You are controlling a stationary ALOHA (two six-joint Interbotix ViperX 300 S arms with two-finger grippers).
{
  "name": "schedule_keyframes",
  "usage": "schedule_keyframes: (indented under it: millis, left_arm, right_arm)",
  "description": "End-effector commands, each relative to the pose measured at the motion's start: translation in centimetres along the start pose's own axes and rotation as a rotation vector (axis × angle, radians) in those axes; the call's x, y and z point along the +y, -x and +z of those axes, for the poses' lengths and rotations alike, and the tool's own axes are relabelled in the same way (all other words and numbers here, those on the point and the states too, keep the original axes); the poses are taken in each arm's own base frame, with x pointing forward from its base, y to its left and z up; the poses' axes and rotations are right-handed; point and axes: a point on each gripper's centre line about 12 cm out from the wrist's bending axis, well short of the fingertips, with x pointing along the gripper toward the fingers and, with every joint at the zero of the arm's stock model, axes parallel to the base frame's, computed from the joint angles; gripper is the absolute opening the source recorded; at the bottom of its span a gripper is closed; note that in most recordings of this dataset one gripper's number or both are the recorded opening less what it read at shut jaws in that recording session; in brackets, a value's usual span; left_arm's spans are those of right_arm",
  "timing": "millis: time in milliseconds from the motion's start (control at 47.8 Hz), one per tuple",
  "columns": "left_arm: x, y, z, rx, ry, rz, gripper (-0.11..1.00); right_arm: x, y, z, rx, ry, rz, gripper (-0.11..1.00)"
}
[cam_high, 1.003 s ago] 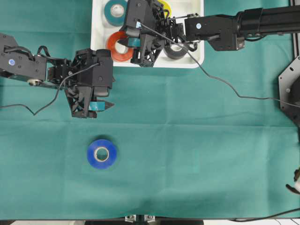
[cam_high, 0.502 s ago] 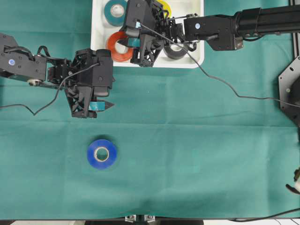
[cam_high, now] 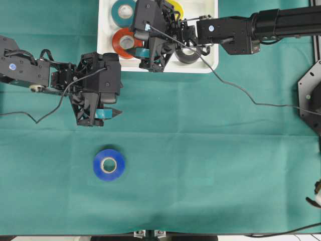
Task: Put the tape alternately from left to right into the white case.
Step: 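Release the orange roll in the tray and withdraw the right gripper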
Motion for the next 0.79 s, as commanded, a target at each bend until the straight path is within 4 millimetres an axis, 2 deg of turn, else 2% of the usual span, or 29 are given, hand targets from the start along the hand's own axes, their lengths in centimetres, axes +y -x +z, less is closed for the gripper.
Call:
schedule_keyframes:
  millis: [0,146,355,564,773]
  left_arm:
    - [-0.1,0.5,0.1,-0.017,-0.001,-0.002,0.85]
    - [-0.1,0.5,0.0,-0.015,-0.001,-0.002,0.85]
    - [-0.1,0.6,0.2,-0.02,-0.001,-0.002,0.85]
    - [-0.1,0.6,0.3,-0.025,-0.001,-0.002,0.85]
    - [-0.1,0.6,0.3,-0.025,-0.001,-0.002,0.85]
  right_arm:
    - [0.3,0.6,1.7,-0.046,0.0,0.008,0.76]
    - [0.5,1.5,1.8,-0.051,0.003,0.01,0.76]
    - [1.1,4.0,1.7,-0.066,0.008,0.023,0.76]
    - [1.2,6.0,0.2,-0.049,0.011,0.028,0.76]
    - [2.2,7.3,-1.2,-0.046,0.024,0.061,0.76]
